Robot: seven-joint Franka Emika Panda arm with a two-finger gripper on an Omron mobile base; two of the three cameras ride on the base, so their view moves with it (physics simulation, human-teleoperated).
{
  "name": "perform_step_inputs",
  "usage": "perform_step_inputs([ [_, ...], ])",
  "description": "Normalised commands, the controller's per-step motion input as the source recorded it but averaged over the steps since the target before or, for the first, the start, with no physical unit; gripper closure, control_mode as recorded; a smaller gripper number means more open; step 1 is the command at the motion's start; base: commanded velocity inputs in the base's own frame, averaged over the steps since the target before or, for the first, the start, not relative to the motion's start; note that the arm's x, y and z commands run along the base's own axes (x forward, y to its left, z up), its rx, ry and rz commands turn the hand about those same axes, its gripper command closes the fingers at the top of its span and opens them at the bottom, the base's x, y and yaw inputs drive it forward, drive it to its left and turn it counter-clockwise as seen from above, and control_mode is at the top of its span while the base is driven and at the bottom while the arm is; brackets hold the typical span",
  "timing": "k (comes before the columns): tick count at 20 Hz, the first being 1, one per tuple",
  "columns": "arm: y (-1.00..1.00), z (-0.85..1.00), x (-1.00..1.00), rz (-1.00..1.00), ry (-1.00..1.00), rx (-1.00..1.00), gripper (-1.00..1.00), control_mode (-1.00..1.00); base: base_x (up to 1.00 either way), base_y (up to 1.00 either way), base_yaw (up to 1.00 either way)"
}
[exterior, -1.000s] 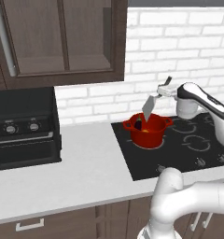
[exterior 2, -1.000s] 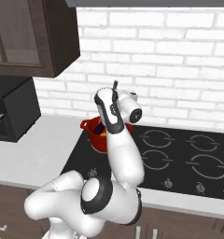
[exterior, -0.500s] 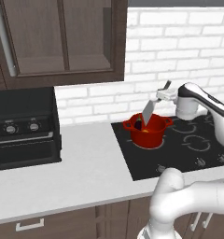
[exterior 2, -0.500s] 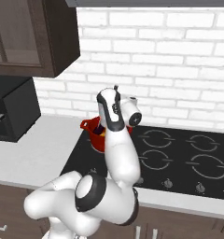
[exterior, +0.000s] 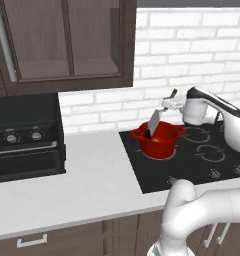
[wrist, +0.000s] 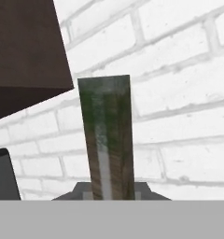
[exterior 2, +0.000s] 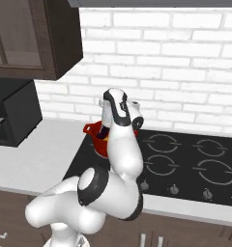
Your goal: Put the lemon and eggplant in the pot. Retrieve the spatula and lightly stir the vegetables in the pot.
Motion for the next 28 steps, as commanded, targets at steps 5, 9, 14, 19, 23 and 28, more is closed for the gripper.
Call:
perform_step_inputs([
  [5, 0.13, -0.26, 0.03, 0.00, 0.00, 0.00, 1.00, -1.00, 0.00, 0.00, 0.00],
  [9, 0.18, -0.34, 0.04, 0.00, 0.00, 0.00, 1.00, -1.00, 0.00, 0.00, 0.00],
  [14, 0.21, -0.28, 0.24, 0.00, 0.00, 0.00, 1.00, -1.00, 0.00, 0.00, 0.00],
  [19, 0.01, -0.30, 0.09, 0.00, 0.00, 0.00, 1.00, -1.00, 0.00, 0.00, 0.00],
  [23, -0.37, -0.09, -0.45, -0.03, -0.01, -0.04, 1.00, -1.00, 0.00, 0.00, 0.00],
  [28, -0.49, 0.09, -0.54, -0.07, -0.09, -0.03, 1.00, -1.00, 0.00, 0.00, 0.00],
])
